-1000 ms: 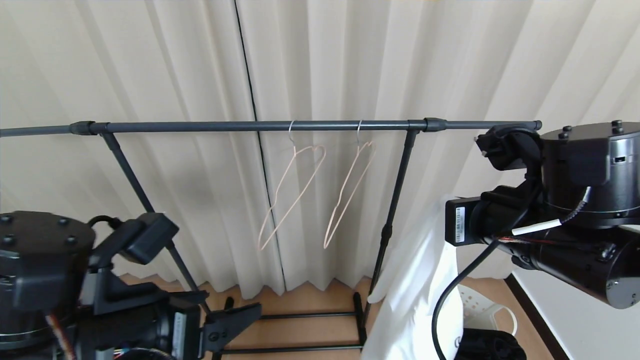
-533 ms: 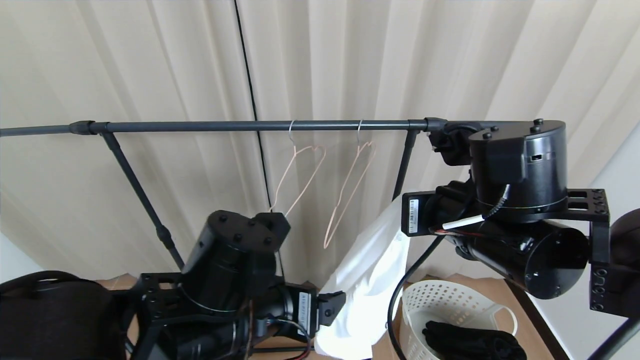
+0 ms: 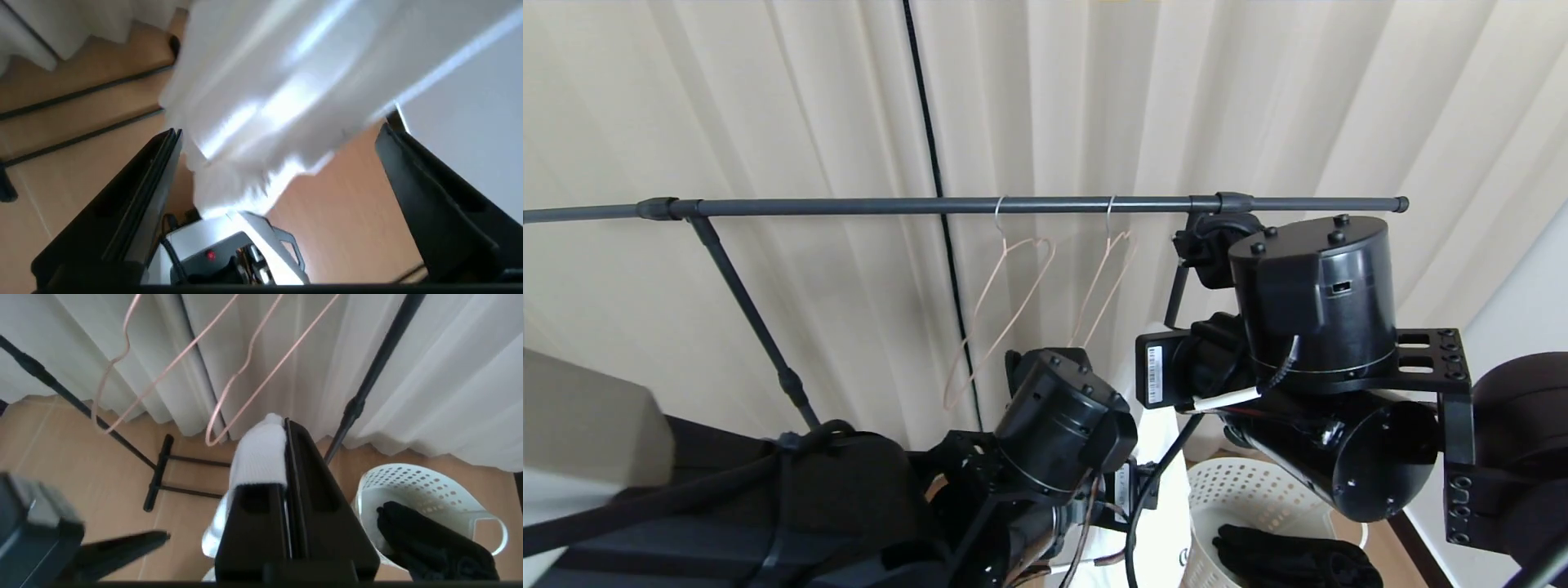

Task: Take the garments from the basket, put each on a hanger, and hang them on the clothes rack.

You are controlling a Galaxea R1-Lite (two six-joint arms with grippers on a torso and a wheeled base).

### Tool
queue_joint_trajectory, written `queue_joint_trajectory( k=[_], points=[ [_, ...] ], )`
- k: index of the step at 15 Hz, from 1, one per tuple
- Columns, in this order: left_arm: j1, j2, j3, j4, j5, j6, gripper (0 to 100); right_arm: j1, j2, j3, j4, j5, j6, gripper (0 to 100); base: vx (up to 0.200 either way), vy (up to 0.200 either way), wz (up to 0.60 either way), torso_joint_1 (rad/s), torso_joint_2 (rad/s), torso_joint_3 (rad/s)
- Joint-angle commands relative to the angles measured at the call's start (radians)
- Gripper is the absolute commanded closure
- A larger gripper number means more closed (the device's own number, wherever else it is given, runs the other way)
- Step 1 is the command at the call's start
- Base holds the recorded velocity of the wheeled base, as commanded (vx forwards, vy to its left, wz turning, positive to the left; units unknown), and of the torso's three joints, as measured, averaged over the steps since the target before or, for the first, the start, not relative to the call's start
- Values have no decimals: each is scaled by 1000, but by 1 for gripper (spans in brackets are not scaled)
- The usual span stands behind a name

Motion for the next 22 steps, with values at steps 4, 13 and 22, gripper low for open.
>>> queue_joint_trajectory(
  k=[4, 13, 22],
  points=[
    [27, 78, -22, -1, 95, -11, 0, 5, -88, 100, 1, -6, -6, 100, 0, 0, 0, 0, 0, 0],
    [128, 160, 5, -79, 108, -3, 0, 2, -200, 177, 1, 5, -74, 100, 0, 0, 0, 0, 0, 0],
    [100, 110, 39, -80, 108, 30, 0, -44, -252, 203, -2, 22, -95, 100, 0, 0, 0, 0, 0, 0]
  ],
)
